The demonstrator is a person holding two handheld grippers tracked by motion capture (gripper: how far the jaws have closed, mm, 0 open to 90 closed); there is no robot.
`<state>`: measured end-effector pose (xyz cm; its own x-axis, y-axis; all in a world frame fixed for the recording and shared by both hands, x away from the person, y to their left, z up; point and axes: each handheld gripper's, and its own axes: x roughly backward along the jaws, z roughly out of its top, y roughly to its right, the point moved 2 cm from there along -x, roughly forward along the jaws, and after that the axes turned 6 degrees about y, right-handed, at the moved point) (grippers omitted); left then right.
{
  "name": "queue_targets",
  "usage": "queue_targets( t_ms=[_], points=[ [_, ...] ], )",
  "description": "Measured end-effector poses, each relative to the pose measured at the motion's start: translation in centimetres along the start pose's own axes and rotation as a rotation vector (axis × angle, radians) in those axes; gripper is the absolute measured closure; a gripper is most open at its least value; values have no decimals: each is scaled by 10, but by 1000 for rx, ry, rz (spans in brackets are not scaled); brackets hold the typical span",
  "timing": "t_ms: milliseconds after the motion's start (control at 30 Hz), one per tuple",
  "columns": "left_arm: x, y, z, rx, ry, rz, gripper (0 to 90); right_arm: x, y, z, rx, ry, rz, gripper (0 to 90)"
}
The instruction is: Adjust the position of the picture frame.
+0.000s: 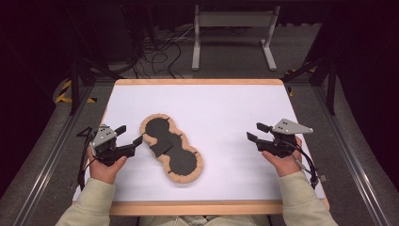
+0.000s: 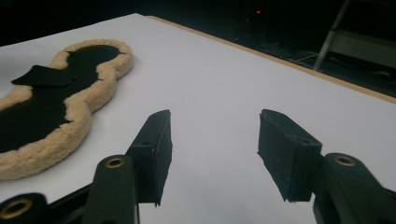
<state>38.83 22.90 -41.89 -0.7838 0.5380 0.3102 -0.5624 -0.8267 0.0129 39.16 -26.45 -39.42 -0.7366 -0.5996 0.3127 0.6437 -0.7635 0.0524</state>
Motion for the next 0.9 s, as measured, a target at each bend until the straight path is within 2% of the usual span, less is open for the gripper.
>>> queue_targets(
  t_ms=[300, 600, 900],
  points=[
    [5, -1, -2, 7, 2, 8, 242, -13, -22, 11, 39, -20, 83, 476],
    [14, -4, -6, 18, 0, 28, 241, -35, -49, 21, 60, -17, 178, 484],
    [14, -5, -7, 24, 2, 21, 237, -52, -72, 26, 70, -23, 236, 529]
  ],
)
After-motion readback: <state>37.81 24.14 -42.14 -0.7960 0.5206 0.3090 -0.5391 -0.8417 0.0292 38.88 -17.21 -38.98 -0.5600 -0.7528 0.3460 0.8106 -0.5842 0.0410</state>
